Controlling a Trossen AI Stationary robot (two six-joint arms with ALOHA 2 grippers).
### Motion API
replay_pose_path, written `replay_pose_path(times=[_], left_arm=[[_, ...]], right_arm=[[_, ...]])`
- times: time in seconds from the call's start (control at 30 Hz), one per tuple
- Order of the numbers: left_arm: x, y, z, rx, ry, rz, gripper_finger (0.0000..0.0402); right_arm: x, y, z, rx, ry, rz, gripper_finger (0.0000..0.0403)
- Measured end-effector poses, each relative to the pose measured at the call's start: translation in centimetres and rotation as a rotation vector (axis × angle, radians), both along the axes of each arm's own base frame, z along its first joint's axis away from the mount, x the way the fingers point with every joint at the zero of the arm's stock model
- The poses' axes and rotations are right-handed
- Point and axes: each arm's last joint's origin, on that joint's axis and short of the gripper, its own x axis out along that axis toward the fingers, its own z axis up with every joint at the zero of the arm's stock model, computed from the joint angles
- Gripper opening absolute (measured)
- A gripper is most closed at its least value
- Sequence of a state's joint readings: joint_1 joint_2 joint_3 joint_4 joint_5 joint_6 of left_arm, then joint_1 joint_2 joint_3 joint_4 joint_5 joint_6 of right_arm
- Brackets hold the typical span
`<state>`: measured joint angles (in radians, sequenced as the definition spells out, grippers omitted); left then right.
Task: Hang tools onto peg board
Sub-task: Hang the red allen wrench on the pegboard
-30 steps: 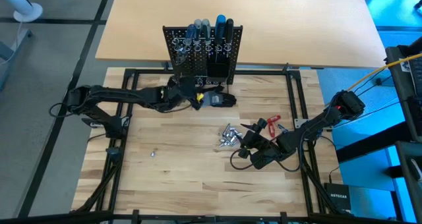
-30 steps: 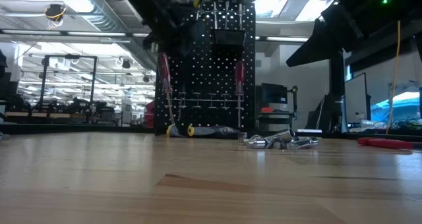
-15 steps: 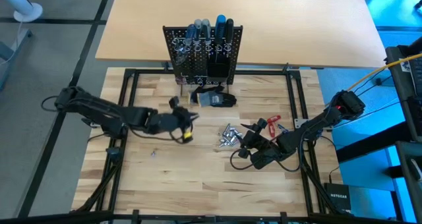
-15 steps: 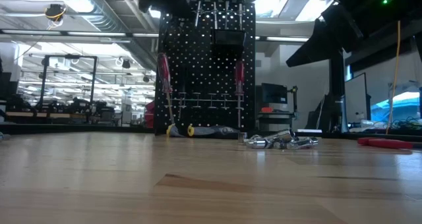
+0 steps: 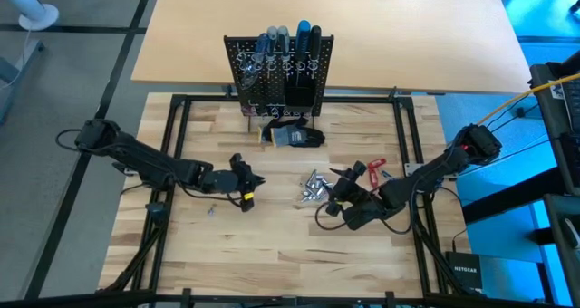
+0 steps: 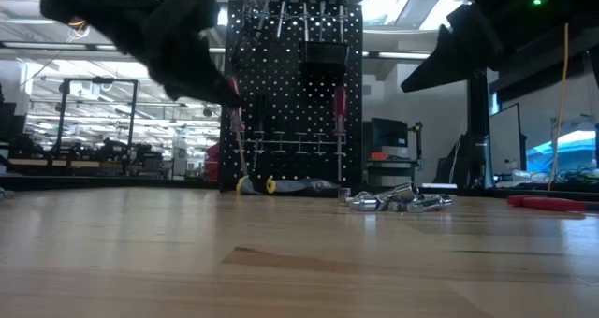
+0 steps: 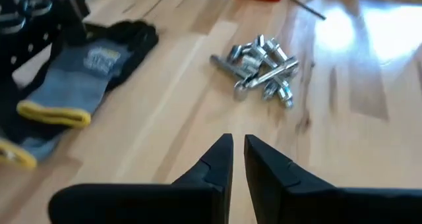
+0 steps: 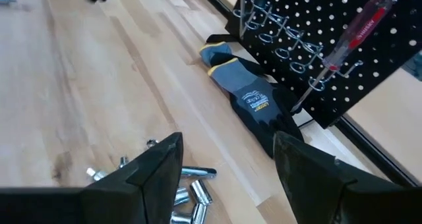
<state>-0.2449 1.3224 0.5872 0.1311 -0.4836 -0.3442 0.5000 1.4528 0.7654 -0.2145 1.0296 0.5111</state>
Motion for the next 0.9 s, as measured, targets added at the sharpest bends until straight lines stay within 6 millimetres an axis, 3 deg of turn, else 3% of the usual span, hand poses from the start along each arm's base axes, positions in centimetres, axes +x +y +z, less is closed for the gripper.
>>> replay_pose_path(times=[0.13,0.27,0.43,0.67,0.9], left_arm=[[-0.8,-0.1,-1.3,-0.007,-0.002,0.011,0.0031],[-1.1,-0.4,-1.6,-0.030,-0.051,0.023,0.0031],[-1.1,-0.9,-1.5,-0.019,-0.065,-0.003,0.0031],[-1.4,-1.7,-1.5,-0.006,-0.064,-0.030,0.0031],[-1.4,-1.8,-1.5,-0.027,-0.070,-0.023,0.0031]], right_arm=[[0.8,-0.3,0.4,0.076,-0.058,0.008,0.0234],[1.9,-1.6,0.8,0.185,-0.001,0.058,0.0234],[2.8,-4.0,3.6,0.303,0.138,0.020,0.0234],[0.8,-7.3,6.8,0.398,0.479,-0.181,0.0234],[-2.1,-9.8,4.5,0.588,0.772,-0.334,0.0234]])
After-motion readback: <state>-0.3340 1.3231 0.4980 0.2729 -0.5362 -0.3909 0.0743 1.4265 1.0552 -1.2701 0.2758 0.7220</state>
